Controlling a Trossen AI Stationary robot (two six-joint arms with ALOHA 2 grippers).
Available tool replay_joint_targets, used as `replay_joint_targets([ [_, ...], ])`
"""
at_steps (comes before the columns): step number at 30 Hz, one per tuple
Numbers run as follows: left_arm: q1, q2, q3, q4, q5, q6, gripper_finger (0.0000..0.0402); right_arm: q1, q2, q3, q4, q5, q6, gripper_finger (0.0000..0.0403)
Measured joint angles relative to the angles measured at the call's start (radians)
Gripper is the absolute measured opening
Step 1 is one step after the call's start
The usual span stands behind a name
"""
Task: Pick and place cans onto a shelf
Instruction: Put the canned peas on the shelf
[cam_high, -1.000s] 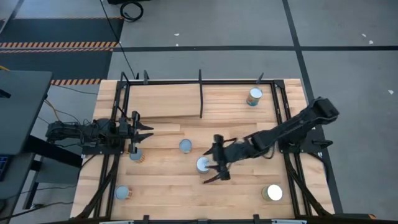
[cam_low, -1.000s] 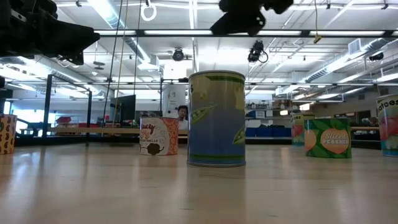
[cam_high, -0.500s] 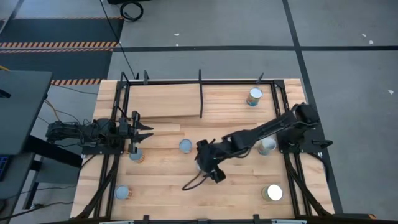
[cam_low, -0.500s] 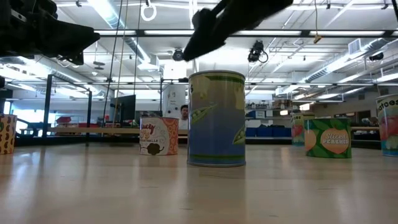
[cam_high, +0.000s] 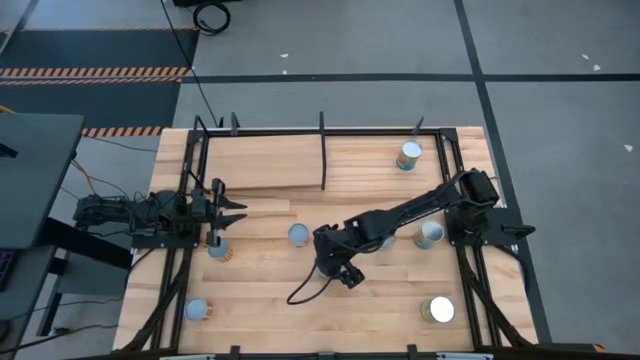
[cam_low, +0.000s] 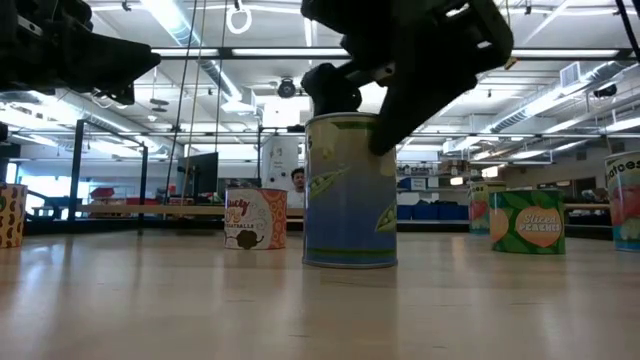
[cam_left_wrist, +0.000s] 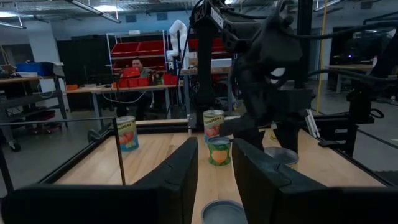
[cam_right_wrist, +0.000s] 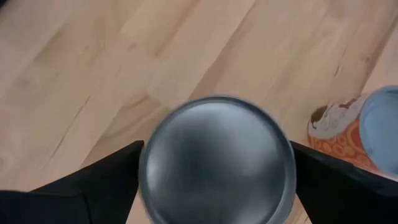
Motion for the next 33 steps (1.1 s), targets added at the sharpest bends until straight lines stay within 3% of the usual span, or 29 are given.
replay_joint_targets([
  [10,0.000,0.000,0.000,0.016,0.000,0.000,0.0105,-0.002,-0.004,-0.003,-0.009,0.015,0.047,0.0333],
  [17,0.000,0.000,0.000,0.016,0.000,0.000,0.0105,-0.012,-0.004,0.031,-0.036,0.086,0.232,0.0318],
  [20,0.000,0.000,0.000,0.016,0.000,0.000,0.0105,-0.019,-0.006,0.119,-0.059,0.194,0.323,0.0320],
  [24,0.000,0.000,0.000,0.016,0.000,0.000,0.0105,-0.045,0.008,0.291,-0.131,0.439,0.403,0.0323],
  [33,0.000,0.000,0.000,0.016,0.000,0.000,0.0105,-0.252,0.147,0.651,-0.293,0.592,0.538,0.0322],
])
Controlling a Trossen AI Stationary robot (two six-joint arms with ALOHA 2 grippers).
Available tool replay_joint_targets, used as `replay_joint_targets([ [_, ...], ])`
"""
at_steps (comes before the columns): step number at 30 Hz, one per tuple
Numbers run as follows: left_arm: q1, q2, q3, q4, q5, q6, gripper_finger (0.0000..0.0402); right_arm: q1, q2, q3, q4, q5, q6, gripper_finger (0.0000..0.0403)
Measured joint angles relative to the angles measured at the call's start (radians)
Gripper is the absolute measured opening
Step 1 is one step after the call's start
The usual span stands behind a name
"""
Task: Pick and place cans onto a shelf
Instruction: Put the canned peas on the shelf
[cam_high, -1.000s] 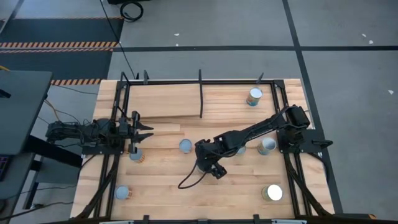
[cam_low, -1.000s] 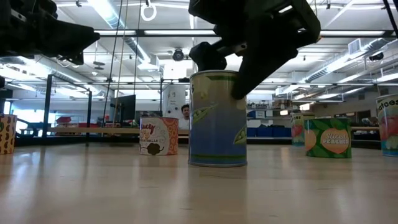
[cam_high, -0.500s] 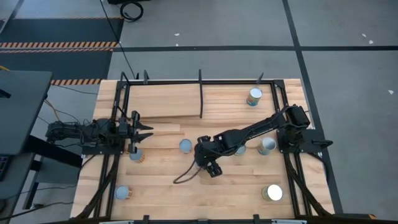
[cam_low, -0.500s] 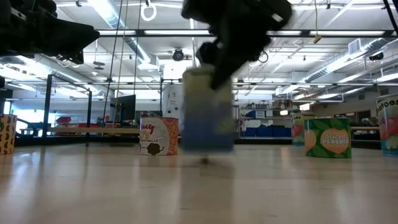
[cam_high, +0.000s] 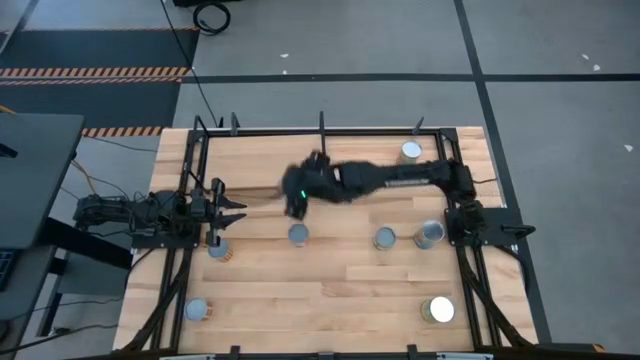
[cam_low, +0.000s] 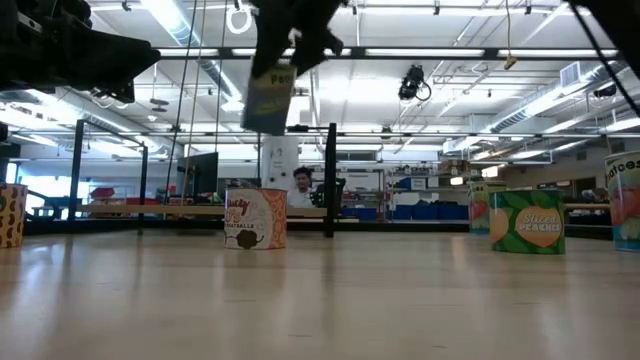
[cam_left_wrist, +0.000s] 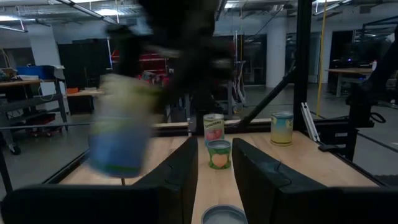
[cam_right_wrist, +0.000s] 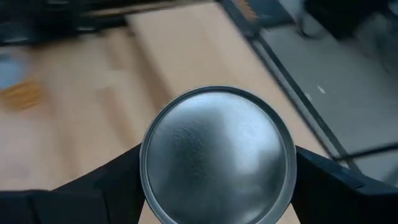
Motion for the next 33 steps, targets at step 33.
replay_joint_targets([
  [33,0.000,0.000,0.000,0.000,0.000,0.000,0.0105,-0.046,0.192,0.230,-0.229,0.106,0.745,0.0323],
])
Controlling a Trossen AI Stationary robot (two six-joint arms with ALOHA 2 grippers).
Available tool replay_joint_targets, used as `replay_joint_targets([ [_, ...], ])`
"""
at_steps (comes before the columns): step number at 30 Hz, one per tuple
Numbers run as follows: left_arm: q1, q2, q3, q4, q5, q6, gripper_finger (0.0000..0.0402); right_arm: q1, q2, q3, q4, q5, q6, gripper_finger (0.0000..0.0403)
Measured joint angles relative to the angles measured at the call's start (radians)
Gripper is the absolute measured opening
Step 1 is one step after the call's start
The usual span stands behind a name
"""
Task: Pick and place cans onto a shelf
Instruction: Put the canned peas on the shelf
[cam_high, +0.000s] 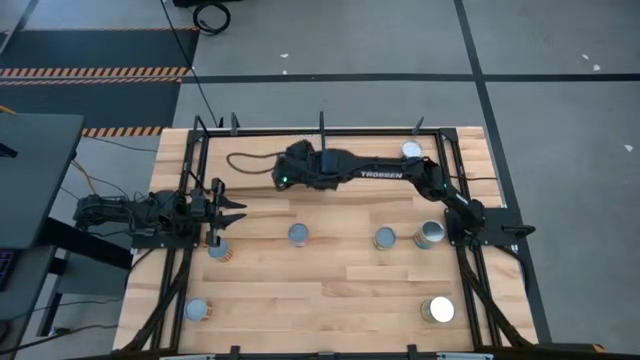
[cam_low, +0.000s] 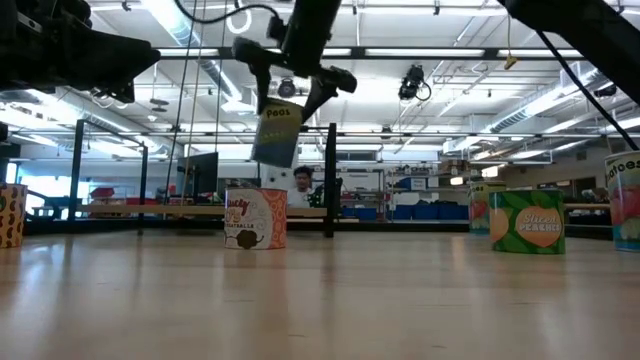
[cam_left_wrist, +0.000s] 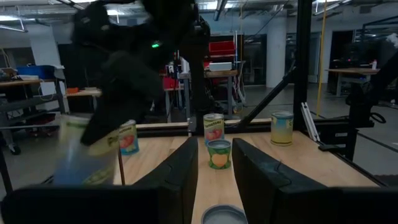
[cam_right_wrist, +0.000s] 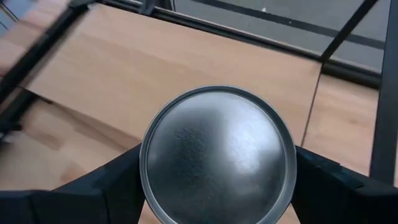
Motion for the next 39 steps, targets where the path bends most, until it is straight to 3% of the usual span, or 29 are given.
replay_joint_targets([
  [8,0.000,0.000,0.000,0.000,0.000,0.000,0.0105,0.108,0.003,-0.047,-0.009,0.145,0.108,0.0323],
  [18,0.000,0.000,0.000,0.000,0.000,0.000,0.0105,0.094,0.006,-0.221,0.130,0.246,0.147,0.0323],
  [39,0.000,0.000,0.000,0.000,0.000,0.000,0.0105,0.010,0.019,-0.230,0.150,0.192,0.044,0.0338],
])
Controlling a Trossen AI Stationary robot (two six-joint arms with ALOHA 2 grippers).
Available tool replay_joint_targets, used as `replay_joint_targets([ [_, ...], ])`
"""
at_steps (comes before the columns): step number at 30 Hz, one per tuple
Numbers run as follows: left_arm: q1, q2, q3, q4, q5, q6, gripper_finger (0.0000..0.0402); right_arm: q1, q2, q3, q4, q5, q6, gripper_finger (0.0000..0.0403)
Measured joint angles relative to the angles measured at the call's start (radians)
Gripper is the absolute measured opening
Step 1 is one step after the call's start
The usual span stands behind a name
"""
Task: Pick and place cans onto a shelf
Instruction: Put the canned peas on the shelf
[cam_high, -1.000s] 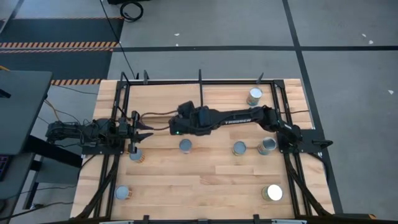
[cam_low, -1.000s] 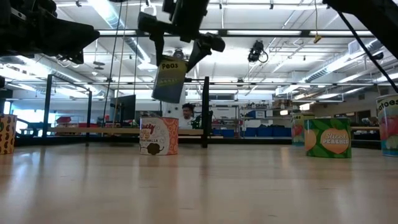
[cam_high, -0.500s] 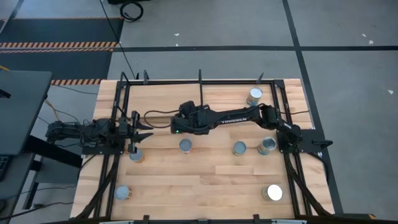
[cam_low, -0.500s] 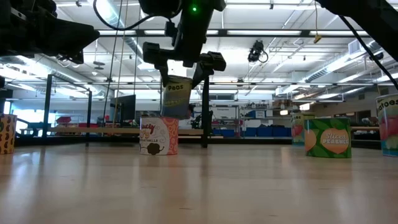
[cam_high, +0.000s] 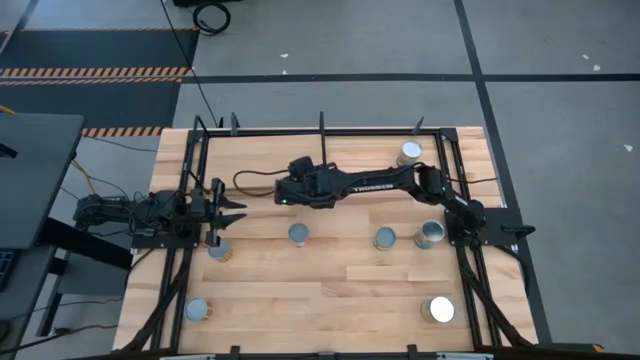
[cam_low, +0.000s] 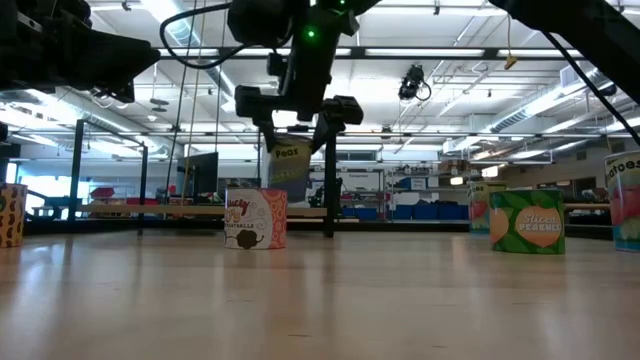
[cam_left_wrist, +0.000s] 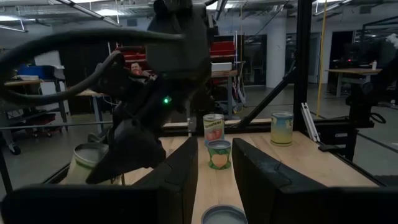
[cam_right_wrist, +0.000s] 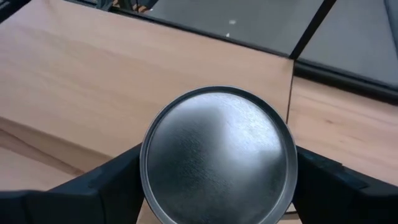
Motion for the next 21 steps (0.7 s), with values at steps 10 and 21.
replay_joint_targets([
  [10,0.000,0.000,0.000,0.000,0.000,0.000,0.0105,-0.033,0.000,-0.071,0.097,-0.043,0.001,0.0361],
  [21,0.000,0.000,0.000,0.000,0.000,0.000,0.0105,-0.026,0.000,-0.073,0.125,0.010,0.004,0.0347],
])
